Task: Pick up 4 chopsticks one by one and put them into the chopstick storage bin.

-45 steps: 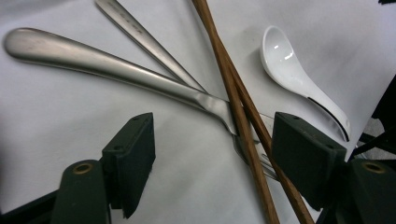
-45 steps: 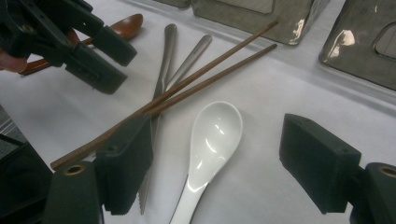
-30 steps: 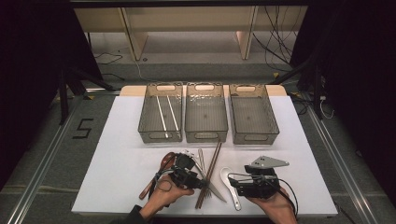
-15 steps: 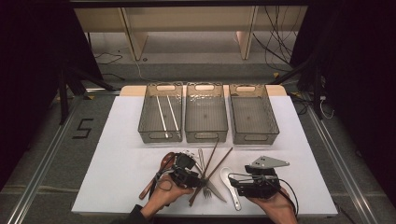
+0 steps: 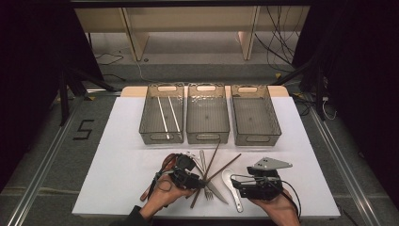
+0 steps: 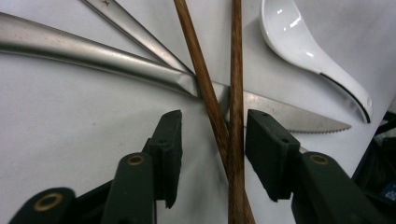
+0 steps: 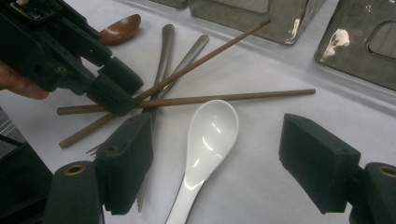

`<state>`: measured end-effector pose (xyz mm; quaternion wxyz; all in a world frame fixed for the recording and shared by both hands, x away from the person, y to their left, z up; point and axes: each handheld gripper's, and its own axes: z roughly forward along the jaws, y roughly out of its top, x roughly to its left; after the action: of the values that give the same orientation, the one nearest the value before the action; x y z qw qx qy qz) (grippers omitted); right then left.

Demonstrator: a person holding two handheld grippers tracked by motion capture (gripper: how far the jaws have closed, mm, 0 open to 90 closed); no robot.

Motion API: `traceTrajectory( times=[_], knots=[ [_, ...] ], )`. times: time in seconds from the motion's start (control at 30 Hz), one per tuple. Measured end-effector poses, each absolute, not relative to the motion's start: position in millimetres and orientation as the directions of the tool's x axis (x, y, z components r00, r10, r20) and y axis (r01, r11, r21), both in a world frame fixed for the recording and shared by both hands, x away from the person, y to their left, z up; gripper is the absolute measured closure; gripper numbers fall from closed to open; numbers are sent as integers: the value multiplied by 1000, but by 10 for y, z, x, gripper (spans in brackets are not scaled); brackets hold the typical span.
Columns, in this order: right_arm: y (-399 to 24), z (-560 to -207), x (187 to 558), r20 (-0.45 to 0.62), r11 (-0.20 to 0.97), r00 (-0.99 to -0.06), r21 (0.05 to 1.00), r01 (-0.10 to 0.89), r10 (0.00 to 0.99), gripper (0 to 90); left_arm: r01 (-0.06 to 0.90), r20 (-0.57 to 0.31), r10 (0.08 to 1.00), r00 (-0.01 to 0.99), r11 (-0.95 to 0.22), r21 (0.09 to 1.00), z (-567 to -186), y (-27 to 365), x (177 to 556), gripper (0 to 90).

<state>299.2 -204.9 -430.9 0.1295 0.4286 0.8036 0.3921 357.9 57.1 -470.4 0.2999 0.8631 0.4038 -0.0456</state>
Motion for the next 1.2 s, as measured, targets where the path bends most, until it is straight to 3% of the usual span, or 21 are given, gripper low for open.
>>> traceTrajectory(
  times=[0.3,0.5,1.2],
  knots=[
    [-2056,-4305,2990,127,324,-598,742,587,791,269,699,-294,648,703,-550,457,-4674,566,3535,741],
    [-2058,-4308,2991,128,324,-599,742,587,791,269,700,-307,641,703,-550,456,-4656,591,3550,802],
    [-2068,-4308,2990,128,323,-597,741,588,792,270,675,-310,614,726,-548,495,-4517,691,3586,837]
  ],
)
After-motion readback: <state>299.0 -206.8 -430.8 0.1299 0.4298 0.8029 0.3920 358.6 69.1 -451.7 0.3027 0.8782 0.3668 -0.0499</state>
